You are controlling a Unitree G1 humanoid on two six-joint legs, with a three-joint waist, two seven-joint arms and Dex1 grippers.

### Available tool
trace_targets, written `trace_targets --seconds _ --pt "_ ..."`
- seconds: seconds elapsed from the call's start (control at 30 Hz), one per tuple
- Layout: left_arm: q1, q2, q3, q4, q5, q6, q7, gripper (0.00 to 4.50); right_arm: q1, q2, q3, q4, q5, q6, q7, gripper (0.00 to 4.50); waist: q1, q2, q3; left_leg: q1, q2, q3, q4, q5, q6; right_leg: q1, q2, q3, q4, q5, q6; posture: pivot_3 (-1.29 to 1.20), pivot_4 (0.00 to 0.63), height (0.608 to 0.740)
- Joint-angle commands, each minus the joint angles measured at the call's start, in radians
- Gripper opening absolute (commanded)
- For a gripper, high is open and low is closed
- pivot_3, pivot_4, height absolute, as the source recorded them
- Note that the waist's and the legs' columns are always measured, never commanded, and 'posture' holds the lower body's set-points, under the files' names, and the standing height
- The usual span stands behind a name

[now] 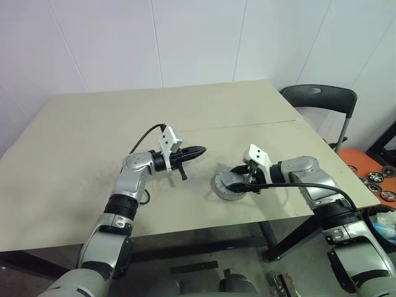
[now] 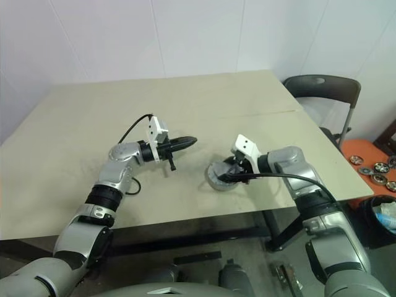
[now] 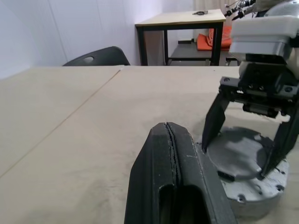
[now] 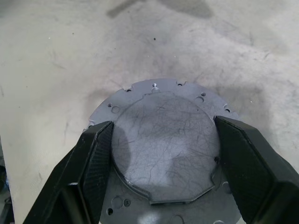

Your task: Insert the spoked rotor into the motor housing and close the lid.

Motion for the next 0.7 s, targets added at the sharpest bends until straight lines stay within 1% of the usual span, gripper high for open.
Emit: trace_targets --seconds 0.03,0.3,0.7 --pt "-0.012 -0.001 -0.009 -0.022 -0.004 -0.002 0.008 0.01 -0.024 -0.031 -0.031 -0.045 0.007 0.006 -0.002 3.04 0.002 0.000 0.000 0.000 0.000 0.000 0.000 0.000 0.000 0.000 0.000 0.000 0.000 0.000 0.000 0.00 0.000 0.740" --pt "-0.023 -0.011 -0.023 -0.012 -0.005 -0.005 0.009 0.01 0.023 -0.053 -0.030 -0.034 -0.003 0.022 -0.024 3.04 0.004 0.000 0.000 0.000 0.000 0.000 0.000 0.000 0.000 0.000 -0.001 0.000 0.000 0.000 0.000 0.00 0.000 0.740" --pt "-0.023 -0.005 -0.025 -0.013 -0.002 -0.004 0.007 0.01 0.069 -0.059 -0.020 0.065 -0.016 0.019 -0.054 3.04 0.009 0.000 -0.001 0.002 -0.001 0.000 0.003 0.000 0.000 0.005 -0.001 -0.001 0.000 0.000 0.001 0.00 0.000 0.740"
